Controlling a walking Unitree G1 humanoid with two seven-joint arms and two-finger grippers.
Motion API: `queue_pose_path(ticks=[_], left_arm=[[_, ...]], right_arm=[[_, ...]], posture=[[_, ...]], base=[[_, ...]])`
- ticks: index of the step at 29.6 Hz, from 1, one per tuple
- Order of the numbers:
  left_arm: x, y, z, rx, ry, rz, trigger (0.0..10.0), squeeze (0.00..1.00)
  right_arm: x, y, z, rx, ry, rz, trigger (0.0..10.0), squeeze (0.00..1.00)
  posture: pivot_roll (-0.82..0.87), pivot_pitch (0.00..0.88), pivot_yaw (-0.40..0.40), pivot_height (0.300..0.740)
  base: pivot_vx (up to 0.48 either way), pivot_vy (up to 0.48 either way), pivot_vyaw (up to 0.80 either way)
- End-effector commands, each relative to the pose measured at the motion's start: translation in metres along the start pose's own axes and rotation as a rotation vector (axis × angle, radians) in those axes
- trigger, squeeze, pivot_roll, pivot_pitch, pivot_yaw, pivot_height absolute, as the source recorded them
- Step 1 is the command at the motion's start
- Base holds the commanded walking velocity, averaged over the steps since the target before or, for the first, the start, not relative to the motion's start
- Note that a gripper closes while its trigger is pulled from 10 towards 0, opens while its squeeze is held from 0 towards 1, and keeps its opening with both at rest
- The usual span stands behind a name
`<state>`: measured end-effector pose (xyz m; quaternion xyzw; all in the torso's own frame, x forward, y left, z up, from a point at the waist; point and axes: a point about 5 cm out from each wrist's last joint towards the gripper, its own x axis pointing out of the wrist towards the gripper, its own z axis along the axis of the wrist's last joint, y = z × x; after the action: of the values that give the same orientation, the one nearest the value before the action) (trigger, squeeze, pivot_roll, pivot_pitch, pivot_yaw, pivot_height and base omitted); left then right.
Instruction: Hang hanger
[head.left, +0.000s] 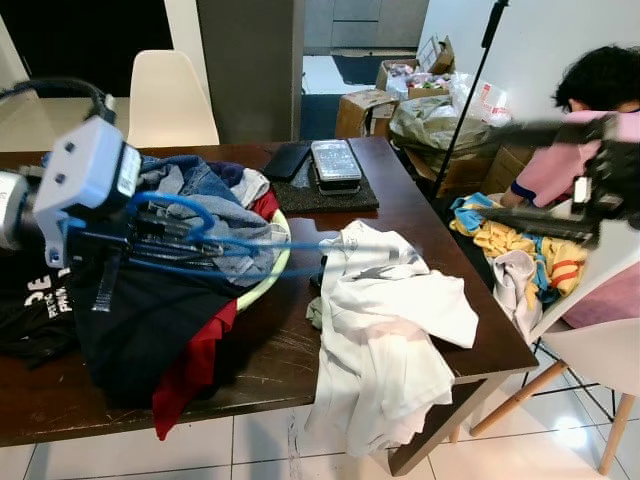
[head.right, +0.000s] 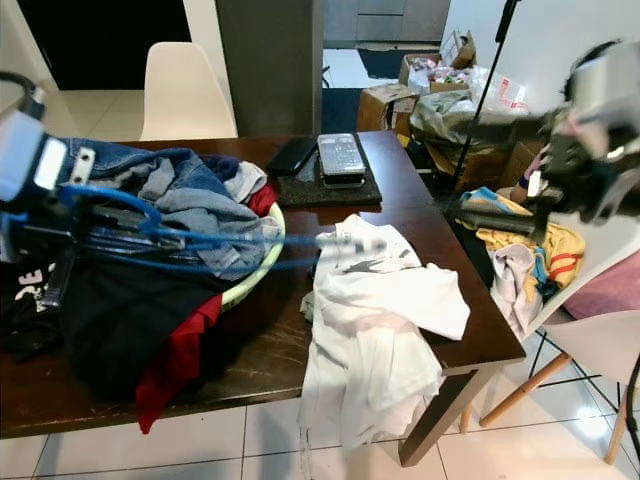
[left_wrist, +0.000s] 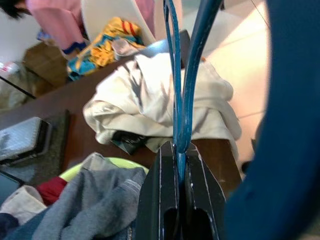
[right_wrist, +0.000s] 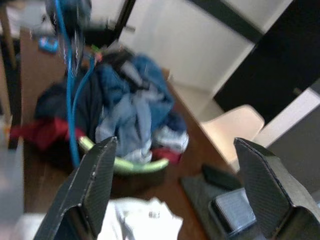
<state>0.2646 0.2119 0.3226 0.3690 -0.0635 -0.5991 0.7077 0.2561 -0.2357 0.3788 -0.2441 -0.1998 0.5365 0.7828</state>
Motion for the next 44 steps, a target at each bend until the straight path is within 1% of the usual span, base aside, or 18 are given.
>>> queue_pose_path(ticks=[1, 4, 5, 6, 9, 12, 18, 21, 23, 25, 26, 27, 29, 30, 32, 34, 35, 44], left_arm=[[0.003, 0.000, -0.003, 0.013, 0.021, -0.014, 10.0, 0.00], [0.016, 0.008, -0.008, 0.049, 0.039, 0.036, 10.0, 0.00], [0.025, 0.014, -0.010, 0.083, 0.048, 0.077, 10.0, 0.00], [0.028, 0.017, -0.011, 0.098, 0.048, 0.091, 10.0, 0.00], [0.030, 0.018, -0.011, 0.105, 0.046, 0.097, 10.0, 0.00], [0.045, 0.015, -0.009, 0.094, -0.006, 0.073, 10.0, 0.00], [0.060, 0.008, -0.006, 0.091, -0.051, 0.010, 10.0, 0.00], [0.062, 0.006, -0.006, 0.091, -0.052, 0.002, 10.0, 0.00], [0.066, 0.005, -0.007, 0.093, -0.054, -0.007, 10.0, 0.00], [0.067, 0.004, -0.008, 0.095, -0.054, -0.008, 10.0, 0.00], [0.068, 0.005, -0.007, 0.097, -0.053, -0.009, 10.0, 0.00], [0.068, 0.005, -0.007, 0.098, -0.056, -0.008, 10.0, 0.00], [0.068, 0.006, -0.006, 0.098, -0.058, -0.008, 10.0, 0.00], [0.068, 0.006, -0.006, 0.097, -0.059, -0.008, 10.0, 0.00], [0.068, 0.007, -0.005, 0.101, -0.056, -0.007, 10.0, 0.00], [0.067, 0.007, -0.004, 0.102, -0.055, -0.007, 10.0, 0.00], [0.067, 0.007, -0.003, 0.105, -0.057, -0.006, 10.0, 0.00], [0.069, 0.010, 0.005, 0.128, -0.075, 0.003, 10.0, 0.00]], right_arm=[[0.011, 0.007, 0.008, -0.016, -0.040, 0.060, 10.0, 0.00], [0.055, 0.034, -0.003, 0.021, 0.003, 0.229, 10.0, 0.00], [0.082, 0.048, -0.009, 0.065, 0.000, 0.296, 10.0, 0.00], [0.093, 0.053, -0.010, 0.087, -0.005, 0.314, 10.0, 0.00], [0.098, 0.056, -0.011, 0.103, -0.010, 0.319, 10.0, 0.00], [0.131, 0.058, -0.035, 0.143, 0.108, 0.238, 10.0, 0.00], [0.147, 0.056, -0.046, 0.150, 0.185, 0.153, 10.0, 0.00], [0.148, 0.057, -0.047, 0.140, 0.204, 0.151, 10.0, 0.00], [0.148, 0.060, -0.053, 0.104, 0.282, 0.157, 10.0, 0.00], [0.147, 0.062, -0.055, 0.101, 0.302, 0.163, 10.0, 0.00], [0.146, 0.064, -0.056, 0.097, 0.320, 0.178, 4.8, 0.00], [0.144, 0.066, -0.055, 0.093, 0.333, 0.203, 3.8, 0.00], [0.142, 0.068, -0.055, 0.088, 0.342, 0.220, 3.8, 0.00], [0.141, 0.069, -0.055, 0.086, 0.347, 0.230, 2.1, 0.00], [0.141, 0.072, -0.055, 0.082, 0.357, 0.248, 0.7, 0.00], [0.142, 0.072, -0.055, 0.080, 0.360, 0.251, 0.7, 0.00], [0.143, 0.073, -0.056, 0.078, 0.366, 0.247, 0.0, 0.00], [0.145, 0.078, -0.065, 0.061, 0.430, 0.249, 0.1, 0.00]], posture=[[0.08, 0.056, -0.002, 0.740], [0.07, 0.056, 0.004, 0.740], [0.07, 0.056, 0.006, 0.740], [0.07, 0.056, 0.006, 0.740], [0.07, 0.056, 0.006, 0.740], [0.06, 0.056, 0.008, 0.740], [0.06, 0.058, 0.008, 0.740], [0.06, 0.059, 0.010, 0.740], [0.05, 0.061, 0.009, 0.740], [0.05, 0.062, 0.009, 0.740], [0.05, 0.062, 0.010, 0.740], [0.05, 0.063, 0.012, 0.740], [0.05, 0.063, 0.012, 0.740], [0.05, 0.063, 0.012, 0.740], [0.06, 0.066, 0.011, 0.740], [0.06, 0.066, 0.011, 0.740], [0.06, 0.066, 0.012, 0.740], [0.06, 0.068, 0.010, 0.740]], base=[[0.000, 0.000, 0.00], [0.000, 0.000, 0.00], [0.000, 0.000, 0.00], [0.000, 0.000, 0.00], [0.000, 0.000, 0.00], [0.000, 0.000, 0.00], [0.000, 0.000, 0.00], [0.000, 0.000, 0.00], [0.000, 0.000, 0.00], [0.000, 0.000, 0.00], [0.000, 0.000, 0.00], [0.000, 0.000, 0.00], [0.000, 0.000, 0.00], [0.000, 0.000, 0.00], [0.000, 0.000, 0.00], [0.000, 0.000, 0.00], [0.000, 0.000, 0.00], [0.000, 0.000, 0.00]])
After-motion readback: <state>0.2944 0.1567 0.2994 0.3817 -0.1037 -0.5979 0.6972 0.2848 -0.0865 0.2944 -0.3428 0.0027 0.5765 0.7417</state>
